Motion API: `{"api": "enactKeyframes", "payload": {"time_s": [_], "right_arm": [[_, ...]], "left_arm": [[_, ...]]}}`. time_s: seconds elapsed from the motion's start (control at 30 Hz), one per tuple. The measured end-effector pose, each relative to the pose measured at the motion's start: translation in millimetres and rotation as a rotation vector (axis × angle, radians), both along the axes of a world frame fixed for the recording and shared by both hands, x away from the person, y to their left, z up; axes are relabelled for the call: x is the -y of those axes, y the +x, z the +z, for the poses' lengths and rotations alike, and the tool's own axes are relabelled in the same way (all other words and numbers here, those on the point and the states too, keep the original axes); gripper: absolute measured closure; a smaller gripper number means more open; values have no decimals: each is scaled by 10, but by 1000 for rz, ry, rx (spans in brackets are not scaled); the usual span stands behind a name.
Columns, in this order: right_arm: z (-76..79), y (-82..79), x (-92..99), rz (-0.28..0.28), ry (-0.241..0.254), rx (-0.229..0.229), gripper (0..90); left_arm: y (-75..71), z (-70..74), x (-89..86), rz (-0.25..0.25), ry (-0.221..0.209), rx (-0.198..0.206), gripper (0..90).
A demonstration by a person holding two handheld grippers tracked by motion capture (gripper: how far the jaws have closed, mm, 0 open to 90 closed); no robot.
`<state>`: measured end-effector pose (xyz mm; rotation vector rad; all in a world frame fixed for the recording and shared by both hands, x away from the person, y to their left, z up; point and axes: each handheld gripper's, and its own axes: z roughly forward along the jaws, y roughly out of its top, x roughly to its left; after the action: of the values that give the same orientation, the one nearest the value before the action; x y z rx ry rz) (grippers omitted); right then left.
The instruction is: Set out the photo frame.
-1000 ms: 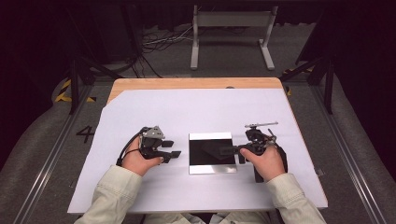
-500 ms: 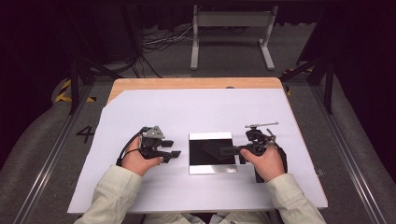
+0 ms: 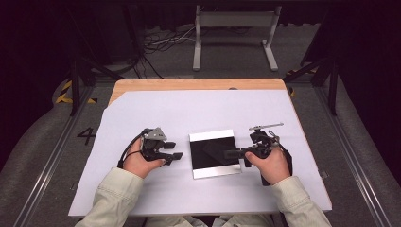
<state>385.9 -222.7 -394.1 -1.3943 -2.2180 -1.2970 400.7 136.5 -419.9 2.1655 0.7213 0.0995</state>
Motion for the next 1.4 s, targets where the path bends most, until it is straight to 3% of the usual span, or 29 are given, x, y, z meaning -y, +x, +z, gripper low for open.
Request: {"api": "enactKeyframes", "payload": {"time_s": [0.53, 0.77, 1.03, 1.13, 1.4], "right_arm": [[156, -100, -26, 114, 0, 58, 765], [200, -134, -35, 159, 7, 48, 816], [209, -142, -29, 185, 25, 26, 864], [244, -168, -63, 206, 24, 43, 868], [266, -191, -73, 204, 59, 59, 872]], "left_arm": [[-11, 7, 13, -3, -1, 0, 453], [-16, 11, 24, -7, 10, 2, 456], [-13, 16, 13, -7, 0, 5, 459], [-20, 26, 27, -11, 21, 13, 475], [-18, 35, 7, -1, 3, 13, 474]]}}
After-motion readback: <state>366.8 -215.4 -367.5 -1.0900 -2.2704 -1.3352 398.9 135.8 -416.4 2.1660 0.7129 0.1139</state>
